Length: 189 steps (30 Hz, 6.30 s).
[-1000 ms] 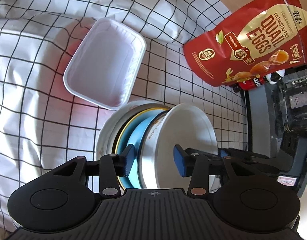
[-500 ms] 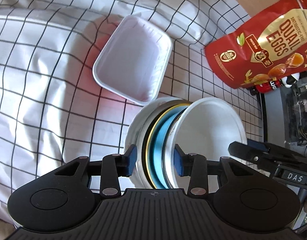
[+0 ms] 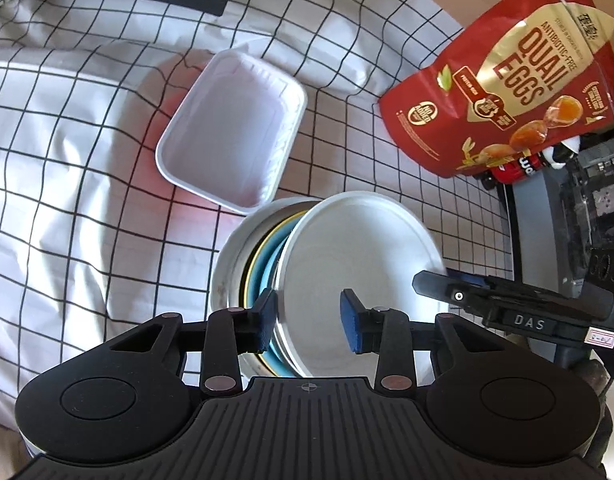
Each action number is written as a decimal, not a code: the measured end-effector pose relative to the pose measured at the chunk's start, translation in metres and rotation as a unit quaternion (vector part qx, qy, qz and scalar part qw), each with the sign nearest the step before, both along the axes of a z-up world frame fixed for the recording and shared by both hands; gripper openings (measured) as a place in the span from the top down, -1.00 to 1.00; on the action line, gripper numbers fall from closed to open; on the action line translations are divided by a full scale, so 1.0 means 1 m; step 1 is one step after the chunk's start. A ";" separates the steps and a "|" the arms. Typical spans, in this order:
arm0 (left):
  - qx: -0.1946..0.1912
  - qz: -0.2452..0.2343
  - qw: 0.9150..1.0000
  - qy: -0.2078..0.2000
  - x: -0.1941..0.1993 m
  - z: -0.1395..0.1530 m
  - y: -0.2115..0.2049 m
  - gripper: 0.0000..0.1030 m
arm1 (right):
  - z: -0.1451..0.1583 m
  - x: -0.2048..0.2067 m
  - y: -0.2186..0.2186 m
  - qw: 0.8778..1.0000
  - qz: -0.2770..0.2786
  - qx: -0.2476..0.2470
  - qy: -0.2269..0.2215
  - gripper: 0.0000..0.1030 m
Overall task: Organize plates and bowls
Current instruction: 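Press the stacked bowls down into the steel bowl with both tools, then open both tools and move them to the white-and-red tray, then grip the white-and-red tray rim with both tools and lift it, then carry the tray over the bowl stack with both tools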
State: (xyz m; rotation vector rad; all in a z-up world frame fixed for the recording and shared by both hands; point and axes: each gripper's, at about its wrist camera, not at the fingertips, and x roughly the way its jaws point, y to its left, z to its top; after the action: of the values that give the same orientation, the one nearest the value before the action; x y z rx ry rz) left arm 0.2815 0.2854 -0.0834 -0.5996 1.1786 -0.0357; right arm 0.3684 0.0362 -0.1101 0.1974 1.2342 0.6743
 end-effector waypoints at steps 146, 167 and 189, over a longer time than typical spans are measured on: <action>-0.003 -0.088 0.993 -0.082 0.029 0.066 -0.024 0.45 | 0.080 -0.001 0.007 0.997 0.029 0.063 -0.041 0.56; -0.020 -0.033 0.999 -0.032 -0.007 0.006 -0.002 0.62 | 0.029 -0.037 0.010 1.000 -0.003 0.005 -0.011 0.47; -0.034 -0.018 0.999 -0.024 0.018 0.002 0.008 0.64 | 0.034 -0.015 0.030 0.998 0.005 -0.034 -0.045 0.63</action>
State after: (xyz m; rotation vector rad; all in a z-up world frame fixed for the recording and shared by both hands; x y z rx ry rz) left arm 0.2990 0.2938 -0.0811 -0.6352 1.1449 -0.1207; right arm 0.3530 0.0662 -0.0760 0.1022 1.1699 0.6425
